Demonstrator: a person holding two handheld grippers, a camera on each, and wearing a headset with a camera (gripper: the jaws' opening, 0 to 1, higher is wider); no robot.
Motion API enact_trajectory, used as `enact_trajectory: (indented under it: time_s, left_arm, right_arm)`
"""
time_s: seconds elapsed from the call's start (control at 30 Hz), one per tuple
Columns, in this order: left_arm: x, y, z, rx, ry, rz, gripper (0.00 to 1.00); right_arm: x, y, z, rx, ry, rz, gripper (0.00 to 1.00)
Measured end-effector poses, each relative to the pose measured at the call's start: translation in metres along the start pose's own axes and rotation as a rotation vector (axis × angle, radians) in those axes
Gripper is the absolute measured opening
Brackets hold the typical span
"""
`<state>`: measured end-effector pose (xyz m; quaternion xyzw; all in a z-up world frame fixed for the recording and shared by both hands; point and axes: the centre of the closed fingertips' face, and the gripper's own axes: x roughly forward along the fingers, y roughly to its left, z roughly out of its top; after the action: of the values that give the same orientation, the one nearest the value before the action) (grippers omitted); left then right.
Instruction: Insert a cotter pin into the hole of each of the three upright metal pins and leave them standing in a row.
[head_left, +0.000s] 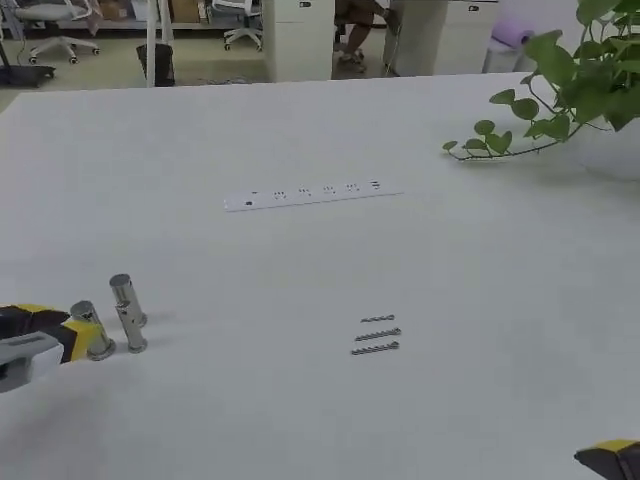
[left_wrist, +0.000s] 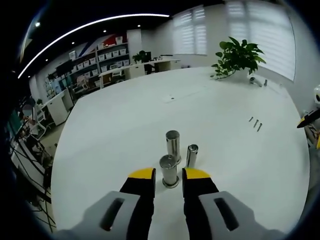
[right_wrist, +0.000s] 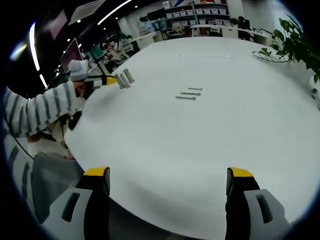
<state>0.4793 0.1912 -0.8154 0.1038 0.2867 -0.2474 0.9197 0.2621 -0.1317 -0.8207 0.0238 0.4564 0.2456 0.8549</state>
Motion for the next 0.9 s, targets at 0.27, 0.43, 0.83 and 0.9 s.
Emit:
enact_trajectory:
  time_s: [0.27, 0.43, 0.83, 0.9]
  left_arm:
    - [0.0089, -0.0009, 0.0002, 0.01, 0.012, -0.012, 0.15]
    - [0.0105, 0.0013, 0.0008, 0.018, 0.011, 0.002, 0.12]
    - [0.0097, 0.002, 0.0003, -0.046, 0.009, 0.033, 0.11]
    - [0.0094, 0.0023, 0.0001, -0.051, 0.009, 0.039, 0.11]
  right_arm:
    - [-0.0004, -0.0044, -0.0013, 0.014, -0.002, -0.011, 0.98]
    - [-0.0004, -0.005, -0.0022, 0.016, -0.003, -0.01, 0.98]
    - [0.0, -0.0032, -0.0009, -0.001, -0.007, -0.005, 0.97]
    - [-0.0004, -0.0033, -0.0002, -0.001, -0.01, -0.005, 0.97]
